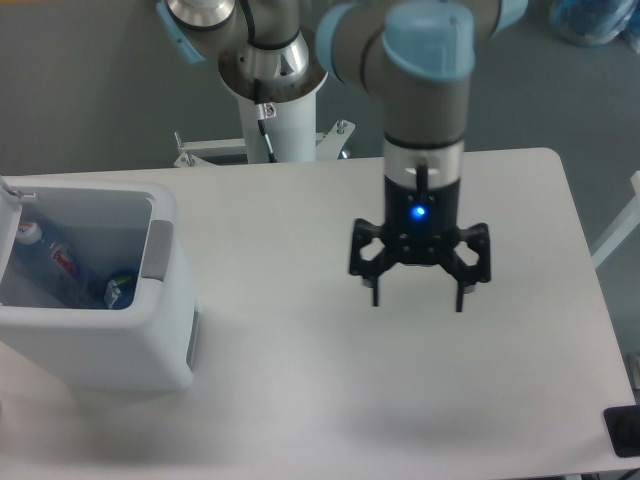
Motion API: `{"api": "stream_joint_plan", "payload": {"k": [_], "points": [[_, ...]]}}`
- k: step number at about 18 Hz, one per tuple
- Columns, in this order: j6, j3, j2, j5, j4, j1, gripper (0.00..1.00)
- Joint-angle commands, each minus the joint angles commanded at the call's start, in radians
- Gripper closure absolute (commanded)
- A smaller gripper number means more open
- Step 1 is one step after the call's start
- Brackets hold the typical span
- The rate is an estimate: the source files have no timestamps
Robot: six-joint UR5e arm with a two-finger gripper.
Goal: Place the trash in the trash can
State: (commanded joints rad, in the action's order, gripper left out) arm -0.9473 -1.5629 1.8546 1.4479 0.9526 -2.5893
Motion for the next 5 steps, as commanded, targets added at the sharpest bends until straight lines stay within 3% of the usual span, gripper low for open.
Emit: {"api": "stream_joint_plan", "payload": {"k": [3, 5], "points": [[-0.212, -0.057, 0.017, 0.126, -0.002, -0.011, 0.00], [-0.249, -0.066, 0.029, 0.157, 0.000, -0.012, 0.00]]}}
